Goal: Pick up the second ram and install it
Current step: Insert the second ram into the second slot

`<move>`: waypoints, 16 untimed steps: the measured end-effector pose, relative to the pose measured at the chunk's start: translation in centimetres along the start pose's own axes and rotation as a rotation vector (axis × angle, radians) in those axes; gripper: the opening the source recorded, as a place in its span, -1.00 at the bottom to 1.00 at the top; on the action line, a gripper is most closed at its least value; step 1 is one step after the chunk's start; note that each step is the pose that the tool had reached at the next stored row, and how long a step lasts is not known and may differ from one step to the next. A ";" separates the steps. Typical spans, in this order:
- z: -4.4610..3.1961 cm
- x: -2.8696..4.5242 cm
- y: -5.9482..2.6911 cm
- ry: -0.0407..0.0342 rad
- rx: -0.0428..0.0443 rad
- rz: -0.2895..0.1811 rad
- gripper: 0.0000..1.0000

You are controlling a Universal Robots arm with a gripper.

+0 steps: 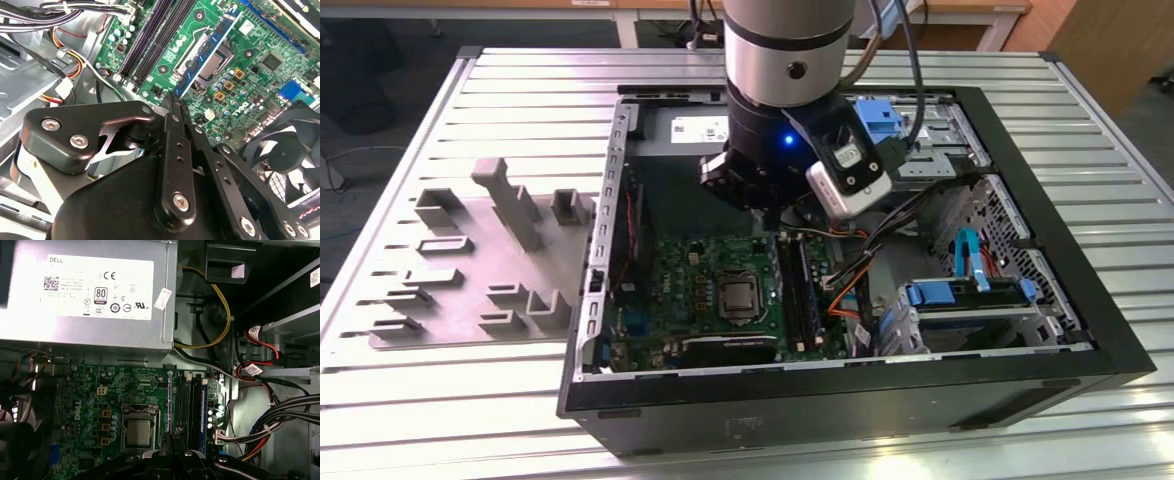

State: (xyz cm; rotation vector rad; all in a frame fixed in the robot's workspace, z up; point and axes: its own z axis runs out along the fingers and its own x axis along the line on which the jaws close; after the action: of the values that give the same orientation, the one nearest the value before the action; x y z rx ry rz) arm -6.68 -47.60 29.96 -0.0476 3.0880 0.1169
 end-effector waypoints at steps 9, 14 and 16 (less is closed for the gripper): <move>0.72 -0.95 -0.08 -0.0001 -0.0001 0.000 -0.76; 1.09 -1.15 -0.15 0.0000 0.0000 0.000 -0.76; 1.19 -1.15 -0.21 0.0000 0.0002 0.000 -0.76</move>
State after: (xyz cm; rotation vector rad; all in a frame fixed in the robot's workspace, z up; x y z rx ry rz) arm -5.46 -47.68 28.83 -0.0475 3.0880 0.1166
